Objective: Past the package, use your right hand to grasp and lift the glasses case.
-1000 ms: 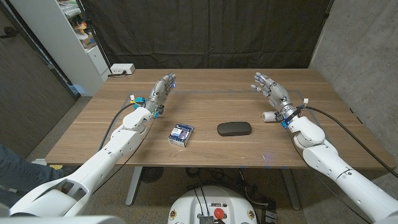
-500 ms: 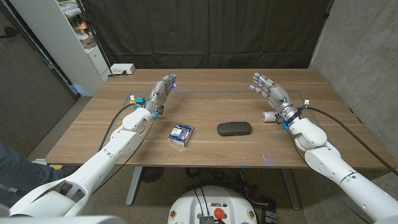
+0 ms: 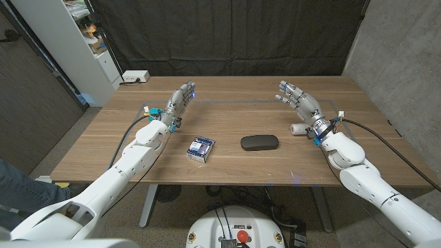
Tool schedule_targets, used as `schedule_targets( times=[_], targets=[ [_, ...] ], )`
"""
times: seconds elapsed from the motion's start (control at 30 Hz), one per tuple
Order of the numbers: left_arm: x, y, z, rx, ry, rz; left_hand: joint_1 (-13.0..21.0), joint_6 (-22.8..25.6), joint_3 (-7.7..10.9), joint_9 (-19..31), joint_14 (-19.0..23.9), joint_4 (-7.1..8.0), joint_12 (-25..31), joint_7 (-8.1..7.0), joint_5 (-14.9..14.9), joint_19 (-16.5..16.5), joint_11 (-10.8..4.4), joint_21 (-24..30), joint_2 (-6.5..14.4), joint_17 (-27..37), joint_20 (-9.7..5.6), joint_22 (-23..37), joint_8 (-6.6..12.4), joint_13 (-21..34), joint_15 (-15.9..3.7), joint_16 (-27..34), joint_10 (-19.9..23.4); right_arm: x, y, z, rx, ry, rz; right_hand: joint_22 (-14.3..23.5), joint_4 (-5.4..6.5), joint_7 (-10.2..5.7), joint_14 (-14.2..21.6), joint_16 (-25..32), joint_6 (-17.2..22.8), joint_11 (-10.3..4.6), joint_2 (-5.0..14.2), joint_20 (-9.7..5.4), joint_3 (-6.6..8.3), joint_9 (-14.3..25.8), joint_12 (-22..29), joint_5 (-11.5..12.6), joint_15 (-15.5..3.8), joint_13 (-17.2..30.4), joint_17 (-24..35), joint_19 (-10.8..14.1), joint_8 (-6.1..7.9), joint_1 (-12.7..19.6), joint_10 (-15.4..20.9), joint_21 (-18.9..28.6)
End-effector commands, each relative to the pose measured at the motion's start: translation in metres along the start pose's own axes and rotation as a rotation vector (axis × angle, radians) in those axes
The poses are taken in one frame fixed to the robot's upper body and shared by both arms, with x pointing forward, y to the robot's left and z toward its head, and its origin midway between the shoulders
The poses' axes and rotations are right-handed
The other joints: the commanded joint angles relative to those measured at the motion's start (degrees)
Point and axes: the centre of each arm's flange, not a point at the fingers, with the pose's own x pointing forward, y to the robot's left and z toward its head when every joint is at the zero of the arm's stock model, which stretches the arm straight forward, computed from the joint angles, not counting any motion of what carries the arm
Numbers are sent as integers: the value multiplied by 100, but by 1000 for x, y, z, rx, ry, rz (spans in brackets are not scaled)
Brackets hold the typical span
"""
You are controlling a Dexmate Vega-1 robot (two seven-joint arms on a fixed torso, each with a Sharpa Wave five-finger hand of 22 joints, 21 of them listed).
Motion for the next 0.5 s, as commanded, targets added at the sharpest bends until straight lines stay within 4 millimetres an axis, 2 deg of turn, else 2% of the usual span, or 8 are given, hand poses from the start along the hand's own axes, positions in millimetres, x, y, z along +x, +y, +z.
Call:
schedule_targets(
  times=[0.03,0.5],
  targets=[
    [0,-4,1,3,-1,-8,62,15,-8,21,-5,-30,17,3,1,-25,-8,20,4,32,37,34,6,17,31,27,5,-5,0,7,-12,-24,23,27,-42,10,32,37,55,-11,-16,14,16,21,21,22,-8,9,-2,52,28,58,42,23],
    [-1,-7,5,6,-7,-14,60,25,-16,21,-10,-38,18,-2,1,-41,-18,19,7,33,89,36,9,17,27,27,4,-13,5,14,-57,-48,26,27,-129,-4,36,20,63,-22,-56,14,24,20,14,34,-17,-5,-59,53,26,137,39,20]
  ],
)
